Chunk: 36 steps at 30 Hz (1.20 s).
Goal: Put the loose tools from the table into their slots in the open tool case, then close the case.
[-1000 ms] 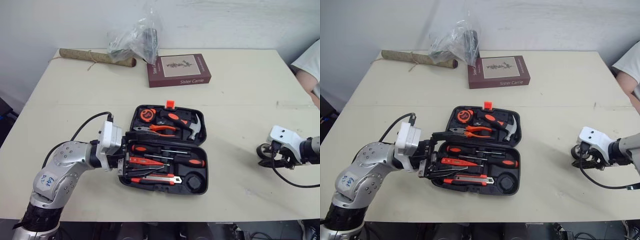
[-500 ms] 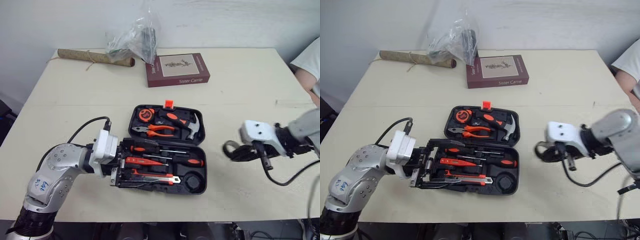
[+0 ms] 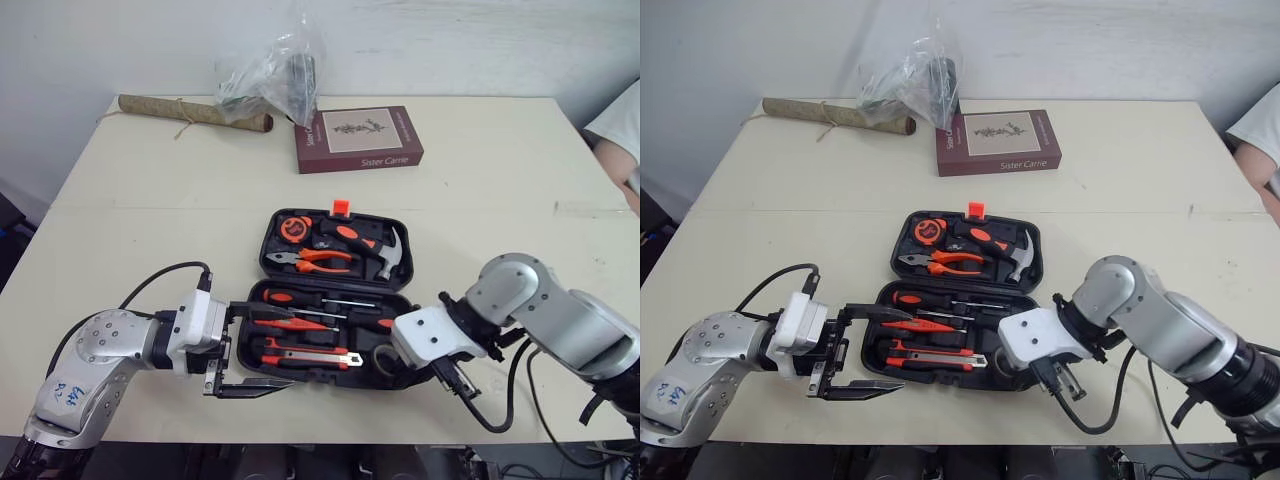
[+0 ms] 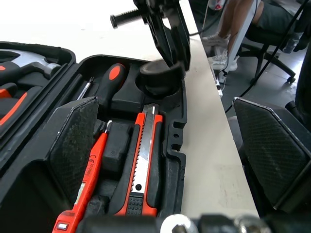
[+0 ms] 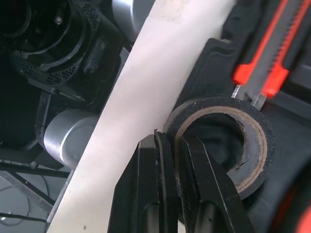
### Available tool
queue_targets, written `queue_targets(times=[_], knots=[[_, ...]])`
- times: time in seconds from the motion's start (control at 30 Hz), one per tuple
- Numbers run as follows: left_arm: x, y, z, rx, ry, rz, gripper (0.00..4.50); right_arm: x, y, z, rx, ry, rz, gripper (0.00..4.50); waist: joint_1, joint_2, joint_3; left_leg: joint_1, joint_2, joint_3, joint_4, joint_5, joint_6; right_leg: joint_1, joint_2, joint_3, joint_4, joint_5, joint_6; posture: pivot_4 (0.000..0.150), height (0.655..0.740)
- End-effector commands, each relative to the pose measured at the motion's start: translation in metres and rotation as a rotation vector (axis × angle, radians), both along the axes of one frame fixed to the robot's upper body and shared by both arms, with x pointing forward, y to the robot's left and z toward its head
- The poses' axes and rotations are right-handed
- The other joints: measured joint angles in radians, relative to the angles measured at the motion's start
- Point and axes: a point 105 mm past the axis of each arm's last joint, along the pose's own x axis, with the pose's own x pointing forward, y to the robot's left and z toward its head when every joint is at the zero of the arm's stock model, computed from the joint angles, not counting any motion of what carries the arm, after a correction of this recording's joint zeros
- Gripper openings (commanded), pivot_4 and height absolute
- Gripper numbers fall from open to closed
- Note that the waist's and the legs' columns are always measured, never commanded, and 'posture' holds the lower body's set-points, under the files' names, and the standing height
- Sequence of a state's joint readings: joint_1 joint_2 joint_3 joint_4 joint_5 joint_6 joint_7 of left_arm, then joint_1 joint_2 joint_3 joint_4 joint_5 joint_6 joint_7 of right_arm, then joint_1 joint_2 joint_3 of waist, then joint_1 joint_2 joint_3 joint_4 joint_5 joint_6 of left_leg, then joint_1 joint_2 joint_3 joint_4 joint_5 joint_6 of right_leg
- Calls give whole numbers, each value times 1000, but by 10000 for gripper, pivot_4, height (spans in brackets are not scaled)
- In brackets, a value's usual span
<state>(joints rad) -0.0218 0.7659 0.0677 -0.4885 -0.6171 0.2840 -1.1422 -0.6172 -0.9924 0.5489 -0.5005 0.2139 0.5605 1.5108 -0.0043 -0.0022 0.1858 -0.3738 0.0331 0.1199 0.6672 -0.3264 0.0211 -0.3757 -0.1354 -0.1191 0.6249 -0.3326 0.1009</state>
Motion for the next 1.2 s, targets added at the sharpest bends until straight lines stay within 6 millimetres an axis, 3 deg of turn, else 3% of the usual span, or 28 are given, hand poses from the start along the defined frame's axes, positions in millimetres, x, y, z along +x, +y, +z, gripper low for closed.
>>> queue_targets(times=[0.03, 0.33, 0.87, 1.03, 1.2], knots=[[-4, -3, 10, 16, -50, 5, 45000, 4, -4, -7, -40, -9, 3, 453, 0, 0, 0, 0, 0, 0, 0, 0, 0, 0, 0, 0, 0, 0, 0, 1500, 7400], [-1, -10, 22, 21, -61, 19, 45000, 17, -17, -11, -160, -57, -16, 453, -1, -6, -3, 2, 0, 0, 0, 0, 0, 2, 0, 0, 1, 0, 0, 1500, 7400], [-1, -2, 8, 15, -54, 49, 45000, 24, -22, -11, -192, -69, -60, 453, 0, -7, -4, 2, 0, 0, 1, 0, 0, 2, -2, 0, 1, 0, 0, 1500, 7400], [-3, 1, 3, 15, -52, 62, 45000, 17, -20, 7, -123, -42, -19, 22317, 3, -7, -4, 2, -1, 0, 0, 0, 0, 2, -4, -1, 0, 0, 0, 1500, 7400], [-5, 6, -1, 23, -45, 70, 45000, 1, -26, 33, -40, 100, -11, 22317, -1, -6, -3, 0, -2, 0, 0, -1, 2, 1, -6, -3, -1, 0, 0, 1500, 7400]])
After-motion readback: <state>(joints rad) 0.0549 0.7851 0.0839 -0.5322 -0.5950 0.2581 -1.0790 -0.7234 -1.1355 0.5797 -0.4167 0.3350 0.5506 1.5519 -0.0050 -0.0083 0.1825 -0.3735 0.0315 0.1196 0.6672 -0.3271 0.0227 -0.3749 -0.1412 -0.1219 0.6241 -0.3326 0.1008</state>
